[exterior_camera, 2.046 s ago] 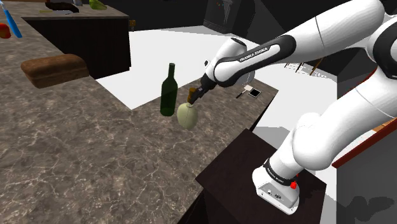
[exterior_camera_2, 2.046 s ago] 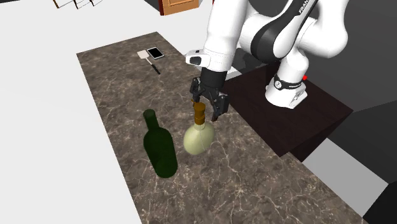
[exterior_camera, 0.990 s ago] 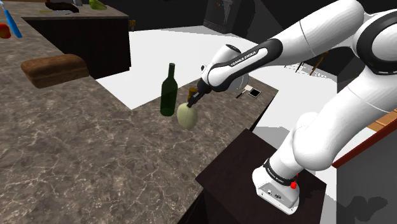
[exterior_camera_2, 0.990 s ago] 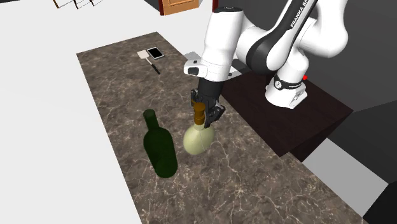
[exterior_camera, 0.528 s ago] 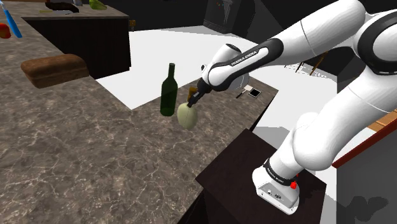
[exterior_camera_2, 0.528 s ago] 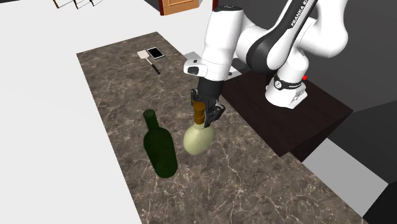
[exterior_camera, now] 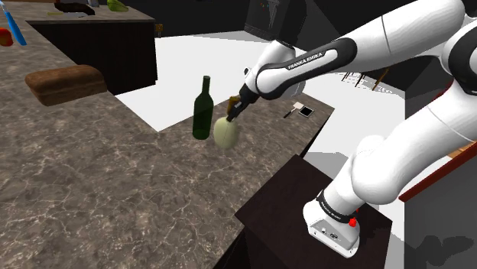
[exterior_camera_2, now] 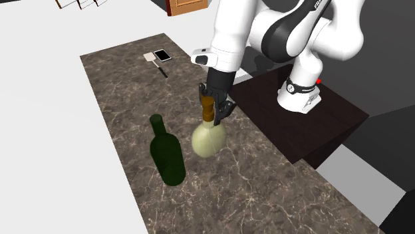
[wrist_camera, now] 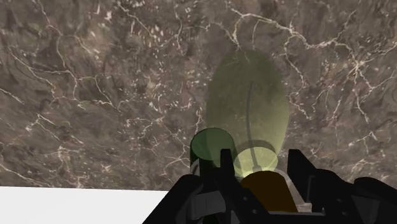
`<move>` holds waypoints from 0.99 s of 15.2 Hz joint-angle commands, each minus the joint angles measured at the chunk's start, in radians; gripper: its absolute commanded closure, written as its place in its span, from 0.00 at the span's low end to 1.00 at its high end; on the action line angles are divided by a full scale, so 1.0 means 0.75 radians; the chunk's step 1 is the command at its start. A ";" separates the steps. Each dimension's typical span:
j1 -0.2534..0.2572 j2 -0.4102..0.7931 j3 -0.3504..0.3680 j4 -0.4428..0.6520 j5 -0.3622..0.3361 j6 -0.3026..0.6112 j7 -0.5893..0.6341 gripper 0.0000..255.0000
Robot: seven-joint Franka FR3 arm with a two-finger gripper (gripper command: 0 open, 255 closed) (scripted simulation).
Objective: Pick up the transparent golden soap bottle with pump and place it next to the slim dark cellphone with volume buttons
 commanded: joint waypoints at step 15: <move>-0.041 -0.175 0.025 0.145 -0.099 -0.315 0.104 1.00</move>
